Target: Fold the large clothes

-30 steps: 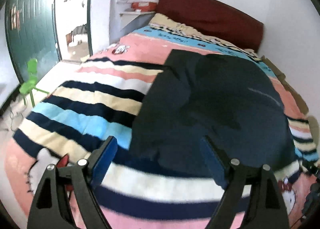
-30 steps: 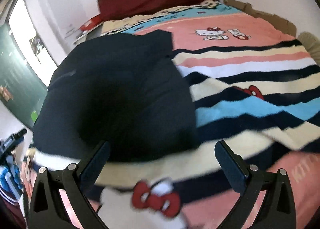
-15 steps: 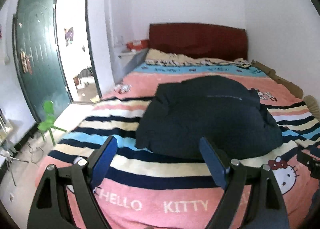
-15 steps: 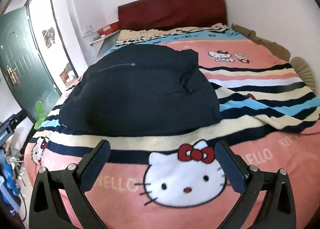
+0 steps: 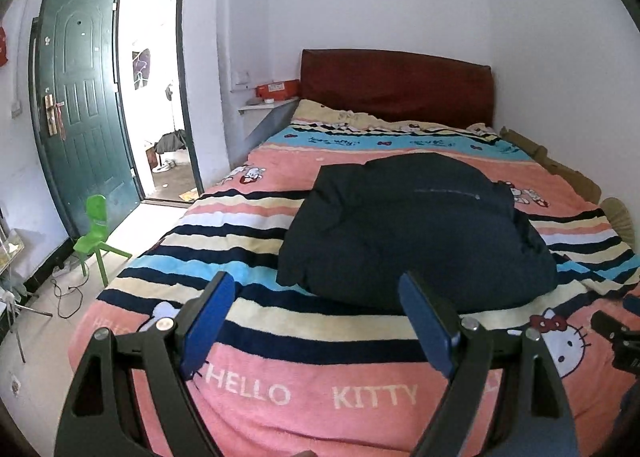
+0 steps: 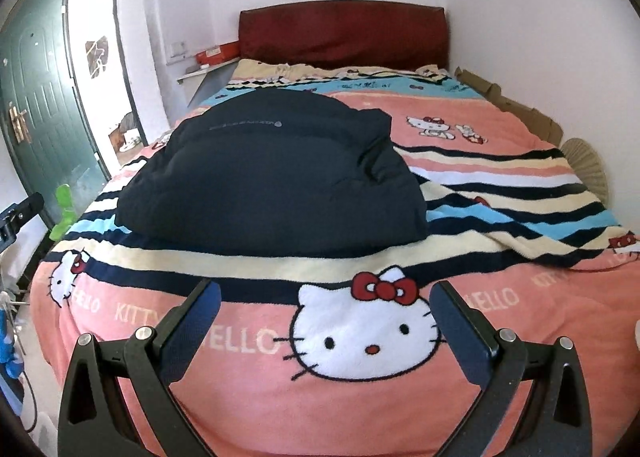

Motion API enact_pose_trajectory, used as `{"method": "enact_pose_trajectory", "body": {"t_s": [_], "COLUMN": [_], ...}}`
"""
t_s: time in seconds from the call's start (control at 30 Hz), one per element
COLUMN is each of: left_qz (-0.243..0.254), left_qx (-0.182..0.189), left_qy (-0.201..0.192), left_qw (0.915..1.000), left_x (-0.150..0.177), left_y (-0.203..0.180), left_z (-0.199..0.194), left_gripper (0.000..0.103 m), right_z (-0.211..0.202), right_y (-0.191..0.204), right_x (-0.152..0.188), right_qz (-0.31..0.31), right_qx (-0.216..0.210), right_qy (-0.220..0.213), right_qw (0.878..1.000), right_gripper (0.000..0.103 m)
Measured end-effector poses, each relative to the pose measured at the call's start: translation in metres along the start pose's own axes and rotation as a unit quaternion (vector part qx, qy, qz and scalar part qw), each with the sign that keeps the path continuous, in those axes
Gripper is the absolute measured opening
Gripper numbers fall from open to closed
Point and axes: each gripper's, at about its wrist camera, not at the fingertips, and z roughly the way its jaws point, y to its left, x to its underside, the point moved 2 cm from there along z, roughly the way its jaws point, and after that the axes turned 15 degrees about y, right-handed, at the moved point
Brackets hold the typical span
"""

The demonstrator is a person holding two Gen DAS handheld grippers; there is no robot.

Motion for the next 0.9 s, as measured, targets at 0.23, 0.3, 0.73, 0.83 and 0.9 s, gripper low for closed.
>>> {"method": "enact_pose_trajectory", "body": {"t_s": [0.23,0.3,0.73,0.83,0.9], "left_qz": [0.016,0.021,0.037,0.041,0.044], "left_qx": [-0.003,-0.003,-0.009,-0.009,-0.008], "left_qy": [-0.001,0.001,0.026,0.033,0.038], "left_qw": [0.9999,0.9998,0.9989,0.9986,0.9983], "left_x": [0.002,0.003,0.010,0.011,0.013], "left_y": [-0.011,-0.014,-0.019,-0.019,-0.020], "left_z": [0.006,0.008,0.033,0.040,0.045], "left_gripper": [0.084,0.084,0.084,0.084,0.084], "right_z": [0.003,0.008,0.028,0.031,0.034], "right_y": [-0.010,-0.015,-0.032,-0.030,-0.028], "right_x": [0.001,0.003,0.005,0.005,0.005], "right_qz": [0.005,0.011,0.021,0.018,0.013], "right_qx": [0.005,0.006,0.020,0.023,0.027], "right_qy": [-0.003,0.003,0.018,0.021,0.022], "right_qw": [1.000,1.000,0.999,0.999,0.999], "right_gripper": [0.102,0.102,0.102,0.102,0.102]}}
